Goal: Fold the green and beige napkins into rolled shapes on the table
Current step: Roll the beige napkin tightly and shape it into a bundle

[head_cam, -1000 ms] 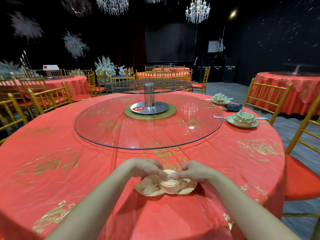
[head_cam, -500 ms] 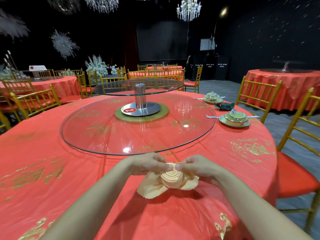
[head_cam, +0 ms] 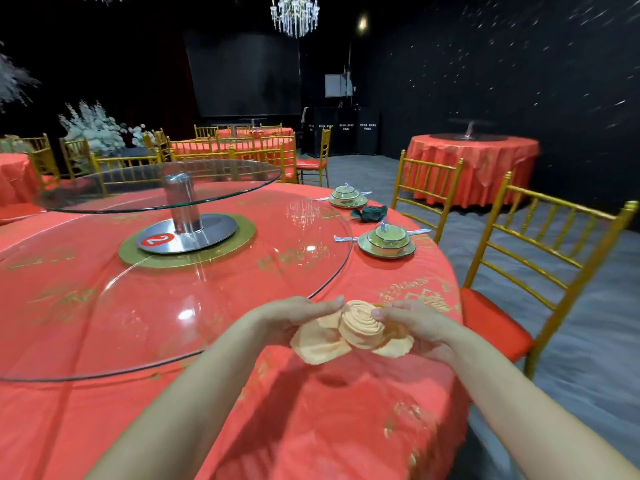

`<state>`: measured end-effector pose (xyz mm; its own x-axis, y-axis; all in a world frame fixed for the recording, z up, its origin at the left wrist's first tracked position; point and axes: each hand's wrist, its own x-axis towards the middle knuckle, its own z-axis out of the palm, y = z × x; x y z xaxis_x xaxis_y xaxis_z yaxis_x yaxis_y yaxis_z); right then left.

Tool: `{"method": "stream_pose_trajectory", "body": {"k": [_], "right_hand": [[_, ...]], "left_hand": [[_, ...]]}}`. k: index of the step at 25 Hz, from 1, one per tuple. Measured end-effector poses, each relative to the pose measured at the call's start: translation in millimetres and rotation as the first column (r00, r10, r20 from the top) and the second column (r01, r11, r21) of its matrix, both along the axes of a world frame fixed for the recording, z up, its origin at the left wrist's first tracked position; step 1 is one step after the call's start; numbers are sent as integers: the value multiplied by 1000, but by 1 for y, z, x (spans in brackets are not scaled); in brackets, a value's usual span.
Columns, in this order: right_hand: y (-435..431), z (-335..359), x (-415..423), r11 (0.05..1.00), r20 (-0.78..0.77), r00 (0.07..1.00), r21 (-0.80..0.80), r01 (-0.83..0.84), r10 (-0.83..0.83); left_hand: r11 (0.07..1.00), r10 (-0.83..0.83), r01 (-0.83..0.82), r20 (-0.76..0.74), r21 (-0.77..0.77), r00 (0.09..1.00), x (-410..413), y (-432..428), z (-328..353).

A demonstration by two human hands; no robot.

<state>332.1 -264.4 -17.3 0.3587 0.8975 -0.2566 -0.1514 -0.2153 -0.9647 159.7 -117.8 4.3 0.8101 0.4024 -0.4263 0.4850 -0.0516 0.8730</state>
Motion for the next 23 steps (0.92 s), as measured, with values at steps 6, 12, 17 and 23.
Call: {"method": "stream_pose_trajectory", "body": {"k": [6,12,17,23], "right_hand": [[20,-15,78,980,-37,980,-24,196,-197],[61,-20,142,936,-8,937,-63,347,-348],[95,-31,167,946,172,952,-164,280,-252],[102,-31,173,964,146,975,-185,192,-167]], "left_hand": [[982,183,-184,21,48,983,84,24,-16],[871,297,-324,130,370,946,175,56,-40],[723,292,-268,70,636,954,201,73,-55],[353,-104,-80,124,932,987,215,36,-64]]}}
